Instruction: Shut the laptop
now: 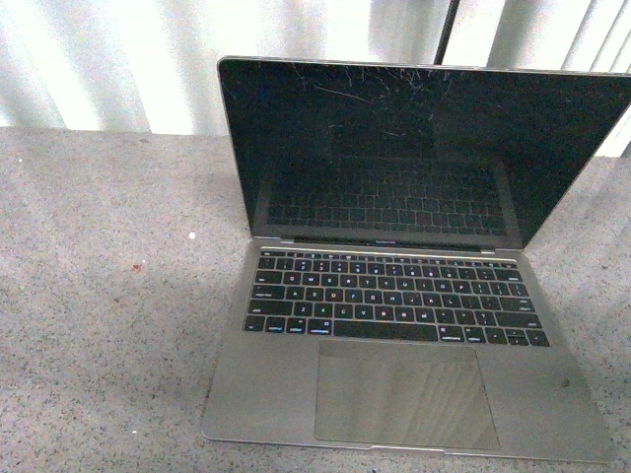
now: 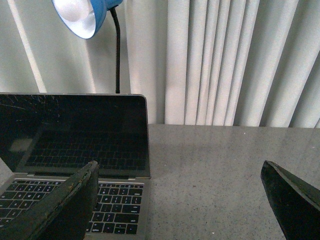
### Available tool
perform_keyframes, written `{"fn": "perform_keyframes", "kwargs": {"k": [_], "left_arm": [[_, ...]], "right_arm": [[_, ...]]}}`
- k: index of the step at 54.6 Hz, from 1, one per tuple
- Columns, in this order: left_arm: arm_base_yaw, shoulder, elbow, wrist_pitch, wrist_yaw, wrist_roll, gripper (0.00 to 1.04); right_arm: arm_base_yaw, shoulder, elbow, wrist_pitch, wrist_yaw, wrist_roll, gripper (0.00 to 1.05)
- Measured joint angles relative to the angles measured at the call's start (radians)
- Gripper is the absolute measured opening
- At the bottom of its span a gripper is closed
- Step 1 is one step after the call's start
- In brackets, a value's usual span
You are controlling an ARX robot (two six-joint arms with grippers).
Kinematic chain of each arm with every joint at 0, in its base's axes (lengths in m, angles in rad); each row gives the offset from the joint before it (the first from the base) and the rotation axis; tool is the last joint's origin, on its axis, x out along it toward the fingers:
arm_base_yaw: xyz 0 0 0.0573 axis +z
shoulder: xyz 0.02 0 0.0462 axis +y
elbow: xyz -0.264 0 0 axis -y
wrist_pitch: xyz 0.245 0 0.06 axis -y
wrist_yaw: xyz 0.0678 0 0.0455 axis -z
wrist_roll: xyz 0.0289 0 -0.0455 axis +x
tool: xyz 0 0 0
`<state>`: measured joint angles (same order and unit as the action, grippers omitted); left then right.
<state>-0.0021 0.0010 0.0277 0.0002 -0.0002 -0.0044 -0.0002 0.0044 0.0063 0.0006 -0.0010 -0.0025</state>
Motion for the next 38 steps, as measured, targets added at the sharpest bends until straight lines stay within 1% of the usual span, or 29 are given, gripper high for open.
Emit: {"fn": "perform_keyframes", "kwargs": {"k": [38], "left_arm": [[0.0, 0.0, 0.0, 0.0, 0.0, 0.0, 0.98]], "right_arm": [[0.0, 0.0, 0.0, 0.0, 0.0, 0.0, 0.97]]}}
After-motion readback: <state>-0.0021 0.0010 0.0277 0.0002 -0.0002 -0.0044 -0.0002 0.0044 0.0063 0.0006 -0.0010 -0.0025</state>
